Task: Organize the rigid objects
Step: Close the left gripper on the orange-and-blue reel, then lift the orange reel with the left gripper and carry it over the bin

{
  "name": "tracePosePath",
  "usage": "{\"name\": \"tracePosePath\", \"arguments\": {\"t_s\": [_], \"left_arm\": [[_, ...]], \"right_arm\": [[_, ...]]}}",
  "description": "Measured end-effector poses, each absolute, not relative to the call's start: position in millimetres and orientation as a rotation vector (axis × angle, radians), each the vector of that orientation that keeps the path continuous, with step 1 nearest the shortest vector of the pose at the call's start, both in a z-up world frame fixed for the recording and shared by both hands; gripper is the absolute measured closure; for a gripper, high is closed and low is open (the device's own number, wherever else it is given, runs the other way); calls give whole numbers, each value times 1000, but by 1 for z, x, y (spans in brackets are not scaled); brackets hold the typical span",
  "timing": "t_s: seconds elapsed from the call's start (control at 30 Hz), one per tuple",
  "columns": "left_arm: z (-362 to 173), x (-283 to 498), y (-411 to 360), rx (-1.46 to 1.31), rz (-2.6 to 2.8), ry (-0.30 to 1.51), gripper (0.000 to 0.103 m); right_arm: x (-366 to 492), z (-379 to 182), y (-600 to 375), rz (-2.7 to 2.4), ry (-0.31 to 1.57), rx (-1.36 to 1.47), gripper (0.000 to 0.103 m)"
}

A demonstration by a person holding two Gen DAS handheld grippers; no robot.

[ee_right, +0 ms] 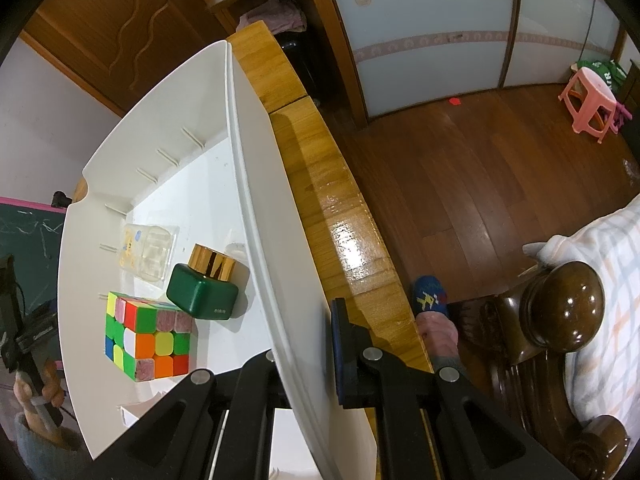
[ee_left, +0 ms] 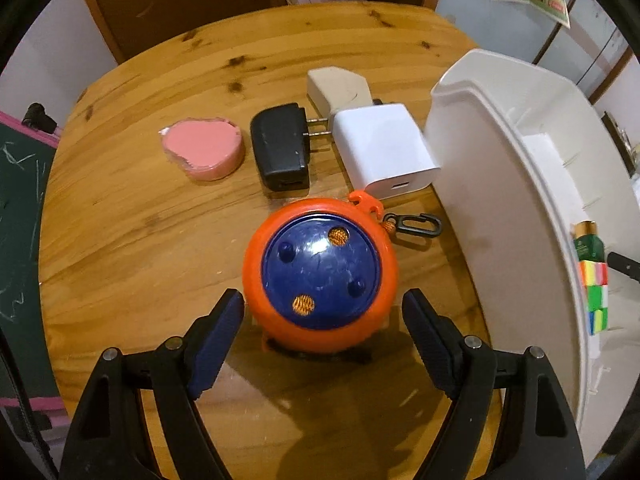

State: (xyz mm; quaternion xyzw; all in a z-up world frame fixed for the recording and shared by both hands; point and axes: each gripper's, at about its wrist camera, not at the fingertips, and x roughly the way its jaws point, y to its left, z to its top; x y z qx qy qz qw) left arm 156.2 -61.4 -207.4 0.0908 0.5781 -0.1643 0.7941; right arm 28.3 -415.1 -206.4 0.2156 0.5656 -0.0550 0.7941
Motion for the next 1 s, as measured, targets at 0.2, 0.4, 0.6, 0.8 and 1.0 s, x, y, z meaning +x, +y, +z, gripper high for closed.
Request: {"name": "tracePosePath", "arguments": {"t_s": [0.2, 0.4, 0.6, 0.8, 1.0], "left_arm": [[-217, 162, -66, 215, -343, 1245, 19], [-222, 164, -69, 237, -330, 1223, 18], [-222, 165, -69, 218, -336, 1201, 19], [-223, 165, -64, 189, -288, 1199, 20], [-216, 155, -51, 198, -202, 1210, 20]], "right_arm": [[30, -208, -415, -122, 1228, 458, 95], [32, -208, -415, -123, 1230, 458, 95], [32, -209, -414, -125, 1231, 455, 95], [32, -209, -414, -124, 1230, 457, 95], [31, -209, -414, -126, 1230, 457, 95]]}}
